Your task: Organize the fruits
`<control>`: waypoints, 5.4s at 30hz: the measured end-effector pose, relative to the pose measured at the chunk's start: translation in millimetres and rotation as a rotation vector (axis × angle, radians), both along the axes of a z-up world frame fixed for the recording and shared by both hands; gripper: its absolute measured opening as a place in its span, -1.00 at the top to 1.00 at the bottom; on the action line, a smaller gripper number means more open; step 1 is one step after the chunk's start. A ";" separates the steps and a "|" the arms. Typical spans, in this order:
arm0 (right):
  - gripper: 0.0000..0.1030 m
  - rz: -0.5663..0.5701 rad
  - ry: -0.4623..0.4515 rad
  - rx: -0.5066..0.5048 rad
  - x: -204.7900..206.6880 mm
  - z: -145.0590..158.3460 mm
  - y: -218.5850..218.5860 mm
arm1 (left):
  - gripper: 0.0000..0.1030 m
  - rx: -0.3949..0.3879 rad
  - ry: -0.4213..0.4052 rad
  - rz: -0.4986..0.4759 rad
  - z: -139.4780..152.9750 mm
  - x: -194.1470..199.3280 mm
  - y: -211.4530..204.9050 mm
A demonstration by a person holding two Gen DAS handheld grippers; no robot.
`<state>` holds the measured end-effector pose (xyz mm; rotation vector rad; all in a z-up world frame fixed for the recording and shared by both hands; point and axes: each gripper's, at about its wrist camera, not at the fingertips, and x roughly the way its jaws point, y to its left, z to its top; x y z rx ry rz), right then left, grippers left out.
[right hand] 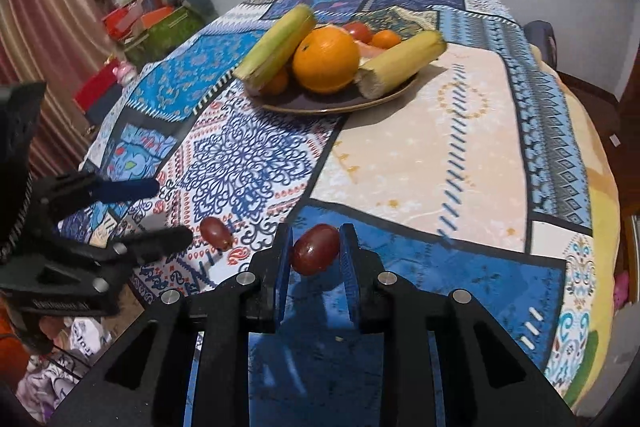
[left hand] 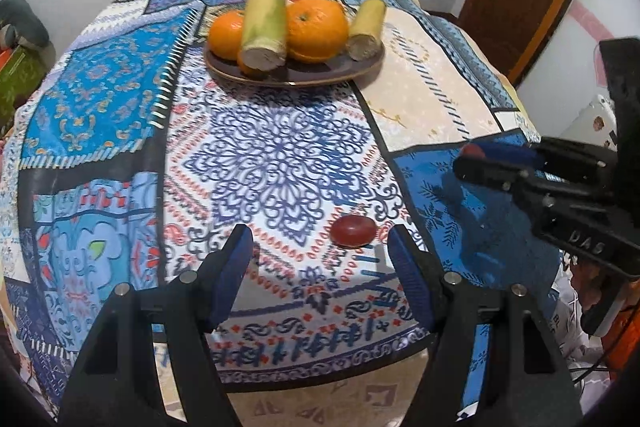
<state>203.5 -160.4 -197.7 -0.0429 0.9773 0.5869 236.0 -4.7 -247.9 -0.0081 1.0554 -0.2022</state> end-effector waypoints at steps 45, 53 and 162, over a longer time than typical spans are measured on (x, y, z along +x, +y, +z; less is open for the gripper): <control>0.57 -0.020 -0.134 0.079 58.0 29.5 0.5 | 0.43 -0.055 -0.134 0.051 29.7 81.4 2.6; 0.57 -0.013 -0.117 0.090 81.6 14.6 9.6 | 0.43 -0.047 -0.142 0.031 14.9 106.1 -9.4; -1.00 -0.279 -0.821 0.199 -155.4 235.2 -30.8 | -1.00 -0.015 -0.912 0.210 270.2 -179.3 18.2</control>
